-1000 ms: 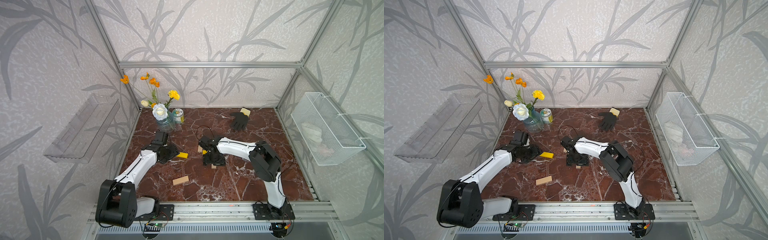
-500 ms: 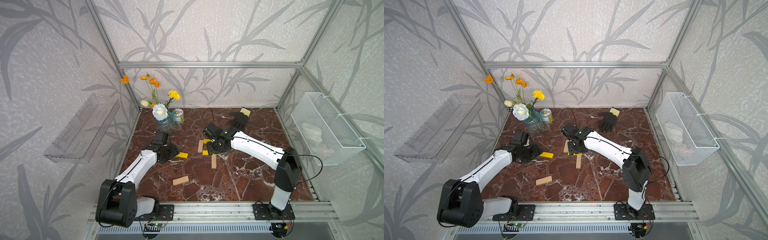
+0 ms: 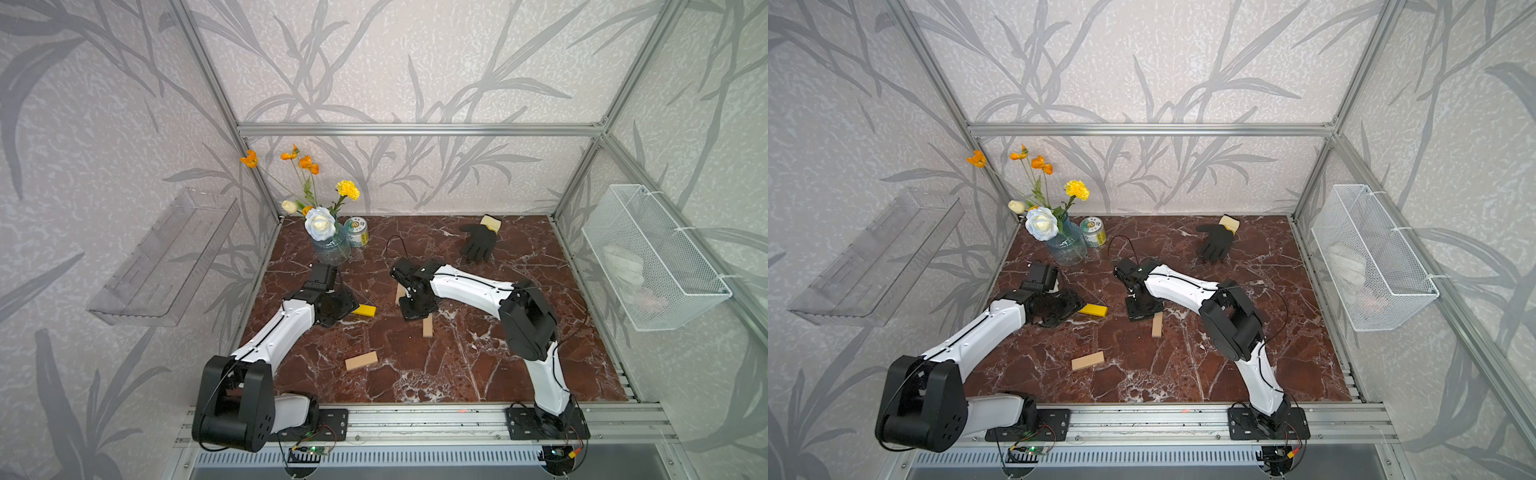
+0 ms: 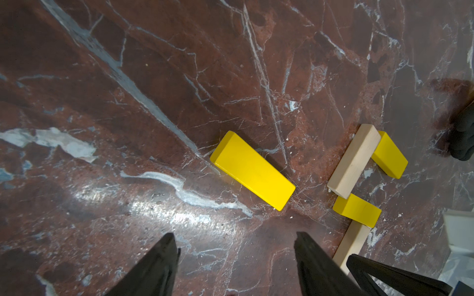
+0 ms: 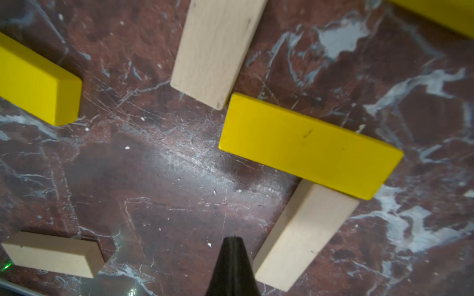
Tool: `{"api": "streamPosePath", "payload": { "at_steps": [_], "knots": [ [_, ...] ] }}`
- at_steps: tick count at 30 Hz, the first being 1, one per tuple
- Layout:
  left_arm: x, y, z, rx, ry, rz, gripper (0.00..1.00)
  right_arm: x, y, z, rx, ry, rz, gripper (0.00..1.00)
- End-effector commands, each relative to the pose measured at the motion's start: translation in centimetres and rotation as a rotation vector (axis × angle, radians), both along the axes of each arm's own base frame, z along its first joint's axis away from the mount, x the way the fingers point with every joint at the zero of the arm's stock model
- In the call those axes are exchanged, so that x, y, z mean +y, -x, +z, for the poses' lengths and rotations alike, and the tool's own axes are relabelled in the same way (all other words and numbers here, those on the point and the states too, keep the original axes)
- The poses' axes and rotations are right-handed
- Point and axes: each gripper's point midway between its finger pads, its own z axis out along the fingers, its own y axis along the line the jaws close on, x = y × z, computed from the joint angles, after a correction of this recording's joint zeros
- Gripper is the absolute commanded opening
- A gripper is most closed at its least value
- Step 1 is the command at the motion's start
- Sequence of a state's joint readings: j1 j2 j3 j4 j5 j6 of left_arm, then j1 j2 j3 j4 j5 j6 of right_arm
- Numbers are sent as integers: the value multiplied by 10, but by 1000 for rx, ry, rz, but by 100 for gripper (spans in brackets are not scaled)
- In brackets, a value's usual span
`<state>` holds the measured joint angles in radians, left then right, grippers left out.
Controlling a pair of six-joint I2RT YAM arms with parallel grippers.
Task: Assemble the number 6 with building blocks
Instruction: Adjust the building block at the center of the board.
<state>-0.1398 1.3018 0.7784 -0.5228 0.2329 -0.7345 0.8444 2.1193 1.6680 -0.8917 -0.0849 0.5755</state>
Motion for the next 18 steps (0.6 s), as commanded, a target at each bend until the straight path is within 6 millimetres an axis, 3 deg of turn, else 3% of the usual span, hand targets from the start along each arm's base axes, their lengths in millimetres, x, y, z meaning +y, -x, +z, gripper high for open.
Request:
{"api": "streamPosePath", "payload": {
  "at_steps": [1, 18],
  "knots": [
    [6, 4, -5, 16, -20, 18, 74, 11, -5, 2, -6, -39, -12, 0],
    [8, 6, -6, 22, -27, 19, 74, 14, -13, -22, -5, 2, -18, 0]
  ]
}}
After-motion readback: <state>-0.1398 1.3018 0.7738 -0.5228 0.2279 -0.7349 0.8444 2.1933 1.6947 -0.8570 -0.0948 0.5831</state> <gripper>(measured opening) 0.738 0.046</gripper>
